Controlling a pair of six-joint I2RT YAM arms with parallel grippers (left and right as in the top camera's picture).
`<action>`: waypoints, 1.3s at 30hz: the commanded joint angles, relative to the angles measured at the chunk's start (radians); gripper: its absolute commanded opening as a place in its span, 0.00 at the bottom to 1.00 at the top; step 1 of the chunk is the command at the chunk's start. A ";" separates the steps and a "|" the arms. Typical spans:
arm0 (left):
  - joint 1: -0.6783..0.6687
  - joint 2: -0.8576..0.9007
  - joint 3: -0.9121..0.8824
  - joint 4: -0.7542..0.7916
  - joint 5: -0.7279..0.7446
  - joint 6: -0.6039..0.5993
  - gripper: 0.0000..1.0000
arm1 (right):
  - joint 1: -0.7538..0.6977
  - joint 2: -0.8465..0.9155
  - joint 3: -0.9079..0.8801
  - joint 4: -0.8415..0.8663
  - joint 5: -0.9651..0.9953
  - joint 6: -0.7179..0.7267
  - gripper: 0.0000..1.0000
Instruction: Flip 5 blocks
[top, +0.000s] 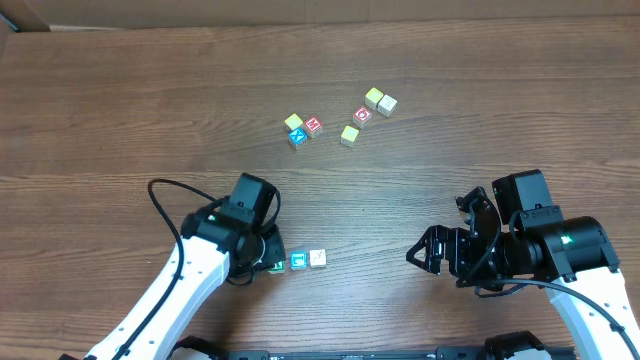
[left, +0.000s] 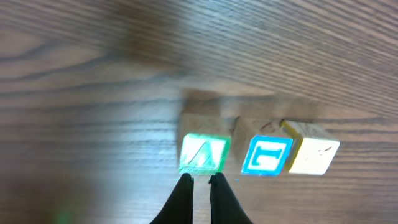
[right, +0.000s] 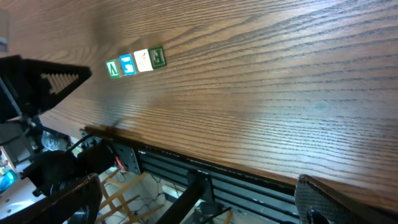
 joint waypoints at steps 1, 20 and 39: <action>0.010 0.004 0.042 -0.081 -0.046 -0.045 0.04 | 0.006 -0.004 0.014 0.006 0.003 -0.008 0.90; 0.026 0.264 0.042 -0.051 -0.004 -0.107 0.04 | 0.006 0.006 -0.128 0.165 0.050 -0.027 0.22; 0.115 0.272 0.042 -0.010 -0.009 -0.027 0.04 | 0.006 0.094 -0.244 0.371 0.003 0.029 0.18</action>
